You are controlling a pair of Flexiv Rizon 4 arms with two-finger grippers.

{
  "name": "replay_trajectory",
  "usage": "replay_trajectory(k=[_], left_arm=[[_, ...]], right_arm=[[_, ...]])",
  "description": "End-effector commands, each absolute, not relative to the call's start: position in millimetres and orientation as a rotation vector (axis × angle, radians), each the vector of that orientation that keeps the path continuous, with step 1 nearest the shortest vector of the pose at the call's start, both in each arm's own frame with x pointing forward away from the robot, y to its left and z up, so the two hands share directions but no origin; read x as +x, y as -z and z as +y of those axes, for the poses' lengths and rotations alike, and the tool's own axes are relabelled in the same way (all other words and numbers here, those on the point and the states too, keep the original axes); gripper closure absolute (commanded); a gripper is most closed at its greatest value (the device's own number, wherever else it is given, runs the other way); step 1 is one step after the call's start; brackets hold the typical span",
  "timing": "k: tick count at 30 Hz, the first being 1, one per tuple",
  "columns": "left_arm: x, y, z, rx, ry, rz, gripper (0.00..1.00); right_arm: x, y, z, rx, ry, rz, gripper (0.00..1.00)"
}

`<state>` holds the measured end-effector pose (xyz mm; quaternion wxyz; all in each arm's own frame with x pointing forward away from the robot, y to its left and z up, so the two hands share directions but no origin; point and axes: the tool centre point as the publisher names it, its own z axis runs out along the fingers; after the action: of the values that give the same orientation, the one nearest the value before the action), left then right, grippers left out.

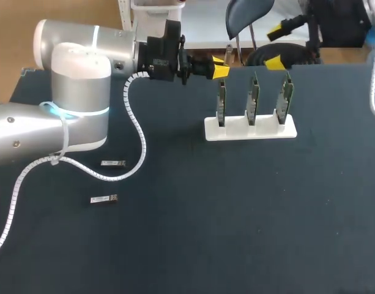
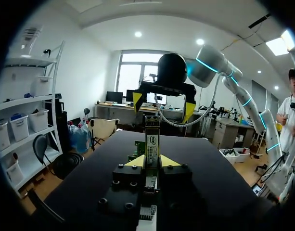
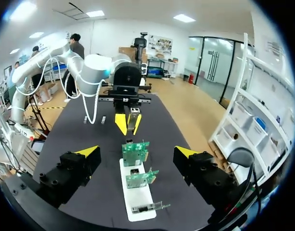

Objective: Pick up the optical module with the left hand, and insert it into the network port with the right hand.

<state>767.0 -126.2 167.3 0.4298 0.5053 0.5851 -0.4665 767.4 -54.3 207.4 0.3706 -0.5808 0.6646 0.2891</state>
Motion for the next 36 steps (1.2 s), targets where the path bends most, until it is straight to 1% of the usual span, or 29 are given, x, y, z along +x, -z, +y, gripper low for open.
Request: replay_trajectory(k=[1,23,36], left_arm=[[767,-166,-126,1.258,1.164,1.457,1.0],[767,-166,-126,1.258,1.164,1.457,1.0],[767,-166,-126,1.258,1.164,1.457,1.0]], right_arm=[[779,-204,-44,-1.677,-1.053,1.636,0.0],[769,-204,-5,-1.629,-1.041,1.609,0.0],[768,-206,6,-1.577,-1.019,1.622,0.0]])
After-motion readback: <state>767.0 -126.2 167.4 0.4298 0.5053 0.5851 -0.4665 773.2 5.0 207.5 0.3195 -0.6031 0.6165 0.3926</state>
